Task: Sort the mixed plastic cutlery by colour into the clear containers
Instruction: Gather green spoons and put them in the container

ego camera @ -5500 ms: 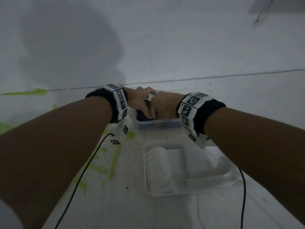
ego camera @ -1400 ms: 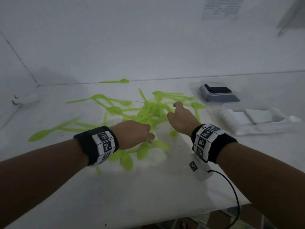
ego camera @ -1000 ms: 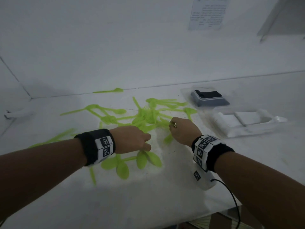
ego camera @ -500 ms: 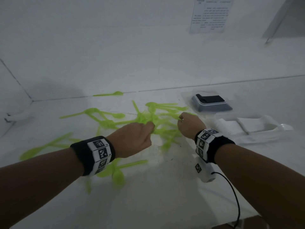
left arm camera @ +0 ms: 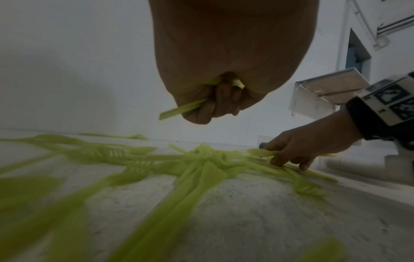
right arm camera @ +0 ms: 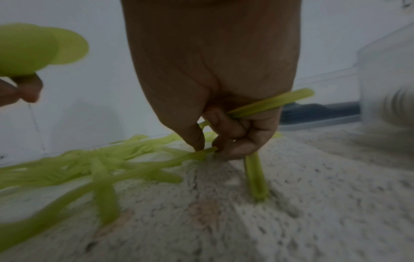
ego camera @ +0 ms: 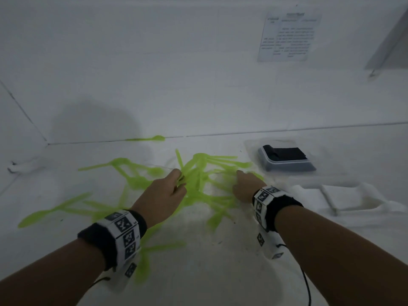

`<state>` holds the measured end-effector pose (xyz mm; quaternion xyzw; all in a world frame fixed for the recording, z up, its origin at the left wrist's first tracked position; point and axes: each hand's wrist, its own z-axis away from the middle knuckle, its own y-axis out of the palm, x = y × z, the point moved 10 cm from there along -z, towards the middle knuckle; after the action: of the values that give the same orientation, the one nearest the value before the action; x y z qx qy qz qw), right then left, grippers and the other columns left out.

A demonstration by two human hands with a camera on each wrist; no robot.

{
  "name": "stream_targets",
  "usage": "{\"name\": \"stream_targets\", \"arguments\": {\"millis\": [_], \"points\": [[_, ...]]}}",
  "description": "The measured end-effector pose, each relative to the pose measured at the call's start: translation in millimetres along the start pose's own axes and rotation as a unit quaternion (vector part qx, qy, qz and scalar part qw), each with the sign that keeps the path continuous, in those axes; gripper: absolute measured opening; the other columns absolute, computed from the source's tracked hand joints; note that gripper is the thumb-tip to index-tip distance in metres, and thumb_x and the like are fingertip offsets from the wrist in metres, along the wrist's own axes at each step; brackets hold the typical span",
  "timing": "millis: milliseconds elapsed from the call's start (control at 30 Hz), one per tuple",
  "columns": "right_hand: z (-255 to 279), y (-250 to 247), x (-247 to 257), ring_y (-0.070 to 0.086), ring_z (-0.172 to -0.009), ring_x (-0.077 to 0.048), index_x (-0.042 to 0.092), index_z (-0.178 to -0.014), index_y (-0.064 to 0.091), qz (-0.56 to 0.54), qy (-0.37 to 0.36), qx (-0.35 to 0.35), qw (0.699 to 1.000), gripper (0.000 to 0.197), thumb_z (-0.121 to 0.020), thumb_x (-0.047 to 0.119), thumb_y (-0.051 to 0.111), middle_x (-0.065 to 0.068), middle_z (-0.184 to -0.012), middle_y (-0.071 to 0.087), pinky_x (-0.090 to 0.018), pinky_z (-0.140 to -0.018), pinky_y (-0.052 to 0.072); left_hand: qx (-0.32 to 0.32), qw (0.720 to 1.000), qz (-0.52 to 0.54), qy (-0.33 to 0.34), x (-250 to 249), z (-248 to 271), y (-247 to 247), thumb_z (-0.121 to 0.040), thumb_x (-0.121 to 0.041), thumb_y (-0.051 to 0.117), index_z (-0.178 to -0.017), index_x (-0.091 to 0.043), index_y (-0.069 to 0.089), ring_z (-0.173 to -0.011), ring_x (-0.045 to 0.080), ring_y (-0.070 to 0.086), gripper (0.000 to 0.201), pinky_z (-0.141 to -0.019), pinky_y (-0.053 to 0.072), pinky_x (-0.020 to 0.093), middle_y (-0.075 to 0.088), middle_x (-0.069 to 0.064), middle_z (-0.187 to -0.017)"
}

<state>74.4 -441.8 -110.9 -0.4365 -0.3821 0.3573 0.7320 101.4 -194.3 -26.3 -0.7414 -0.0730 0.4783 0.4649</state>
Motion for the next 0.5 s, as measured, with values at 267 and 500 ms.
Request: {"name": "stream_targets", "arguments": {"millis": [267, 500], "points": [[0.3, -0.7, 3.3, 0.058, -0.083, -0.033, 0.020, -0.114, 0.038, -0.041, -0.035, -0.007, 0.998, 0.018, -0.098, 0.014, 0.043, -0.014, -0.103, 0.054, -0.035, -0.063, 0.042, 0.024, 0.994, -0.091, -0.050, 8.8, -45.6, 49.1, -0.102, -0.040, 0.054, -0.100, -0.014, 0.048, -0.093, 0.030, 0.064, 0.027, -0.080, 0.054, 0.043, 0.068, 0.009, -0.110], [10.0, 7.1, 7.4, 0.057, -0.109, -0.042, 0.018, -0.139, 0.034, -0.036, -0.044, -0.001, 0.998, 0.042, -0.100, 0.029, 0.046, -0.019, -0.128, 0.043, -0.039, -0.079, 0.040, 0.052, 0.977, -0.162, -0.129, 15.6, -71.5, 64.7, -0.098, -0.036, 0.053, -0.092, -0.012, 0.048, -0.084, 0.031, 0.059, 0.026, -0.073, 0.051, 0.040, 0.061, 0.009, -0.092]]}}
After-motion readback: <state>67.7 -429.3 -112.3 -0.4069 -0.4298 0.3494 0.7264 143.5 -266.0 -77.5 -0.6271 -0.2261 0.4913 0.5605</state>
